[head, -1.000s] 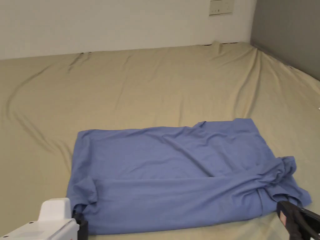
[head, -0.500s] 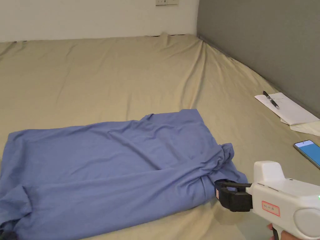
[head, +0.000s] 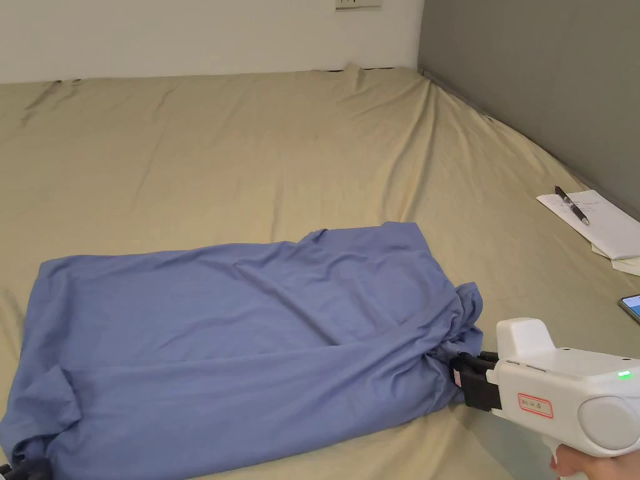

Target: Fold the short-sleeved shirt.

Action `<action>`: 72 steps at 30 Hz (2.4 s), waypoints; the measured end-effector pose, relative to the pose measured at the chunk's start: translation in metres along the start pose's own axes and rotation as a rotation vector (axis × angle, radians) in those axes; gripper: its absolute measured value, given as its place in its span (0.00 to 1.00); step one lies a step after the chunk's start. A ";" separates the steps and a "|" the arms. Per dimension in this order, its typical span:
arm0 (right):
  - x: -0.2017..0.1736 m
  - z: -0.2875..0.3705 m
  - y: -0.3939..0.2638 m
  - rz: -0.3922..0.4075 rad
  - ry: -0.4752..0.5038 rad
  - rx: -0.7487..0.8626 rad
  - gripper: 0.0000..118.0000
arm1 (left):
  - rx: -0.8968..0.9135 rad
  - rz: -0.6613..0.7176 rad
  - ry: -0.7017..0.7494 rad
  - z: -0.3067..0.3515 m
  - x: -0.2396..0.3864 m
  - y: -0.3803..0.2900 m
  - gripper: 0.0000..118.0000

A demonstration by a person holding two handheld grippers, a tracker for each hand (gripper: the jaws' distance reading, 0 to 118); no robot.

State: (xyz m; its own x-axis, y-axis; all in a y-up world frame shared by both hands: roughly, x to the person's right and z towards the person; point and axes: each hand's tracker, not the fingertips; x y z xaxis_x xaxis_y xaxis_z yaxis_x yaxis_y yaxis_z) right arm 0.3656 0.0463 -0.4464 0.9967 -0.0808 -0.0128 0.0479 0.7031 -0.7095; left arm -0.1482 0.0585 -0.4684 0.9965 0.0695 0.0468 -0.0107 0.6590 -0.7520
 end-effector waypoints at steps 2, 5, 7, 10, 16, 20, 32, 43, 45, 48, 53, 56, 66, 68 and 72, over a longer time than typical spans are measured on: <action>0.006 0.001 0.001 -0.027 0.021 0.002 0.12 | 0.003 0.010 -0.001 0.003 -0.001 0.002 0.06; 0.010 0.011 -0.003 -0.076 0.034 0.015 0.12 | 0.002 0.005 0.008 0.007 -0.006 0.000 0.06; 0.010 0.022 -0.007 -0.081 0.037 0.024 0.12 | 0.011 0.005 0.001 0.015 -0.009 -0.004 0.06; 0.011 0.039 -0.017 -0.101 0.043 0.038 0.12 | 0.027 0.029 -0.018 0.030 -0.011 -0.009 0.06; 0.014 0.067 -0.043 -0.137 0.039 0.037 0.12 | 0.031 -0.004 -0.020 0.059 -0.014 -0.024 0.06; 0.025 0.083 -0.060 -0.184 0.063 0.014 0.12 | 0.015 0.033 -0.020 0.078 -0.031 -0.040 0.06; 0.001 0.089 -0.075 -0.134 -0.005 0.039 0.12 | -0.035 -0.020 0.044 0.072 -0.013 -0.069 0.06; -0.015 0.098 -0.081 -0.073 -0.149 0.115 0.97 | 0.037 0.017 0.043 0.083 -0.014 -0.077 0.97; -0.025 0.111 -0.078 -0.066 -0.165 0.141 0.97 | 0.055 0.022 0.042 0.096 -0.009 -0.073 0.95; -0.045 0.137 -0.068 -0.026 -0.187 0.246 0.97 | 0.135 -0.006 0.040 0.119 0.002 -0.062 0.95; -0.084 0.160 -0.040 0.043 -0.114 0.340 0.98 | 0.314 -0.042 -0.018 0.154 0.031 -0.042 0.95; -0.110 0.154 -0.022 0.083 -0.103 0.388 0.98 | 0.366 -0.083 -0.019 0.155 0.055 -0.027 0.93; -0.160 0.140 -0.002 0.196 -0.102 0.519 0.02 | 0.459 -0.013 0.023 0.132 0.090 -0.009 0.00; -0.164 0.139 -0.005 0.217 -0.165 0.553 0.01 | 0.438 -0.055 0.020 0.129 0.089 -0.004 0.00; -0.162 0.134 -0.002 0.208 -0.119 0.561 0.01 | 0.457 -0.049 0.017 0.124 0.079 0.011 0.00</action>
State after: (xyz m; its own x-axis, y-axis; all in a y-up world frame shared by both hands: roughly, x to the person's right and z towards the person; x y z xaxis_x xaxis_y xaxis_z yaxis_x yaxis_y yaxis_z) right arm 0.2132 0.1526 -0.3491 0.9879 0.1549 -0.0091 -0.1530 0.9631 -0.2212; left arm -0.0796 0.1639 -0.3910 0.9979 0.0196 0.0614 0.0053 0.9243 -0.3817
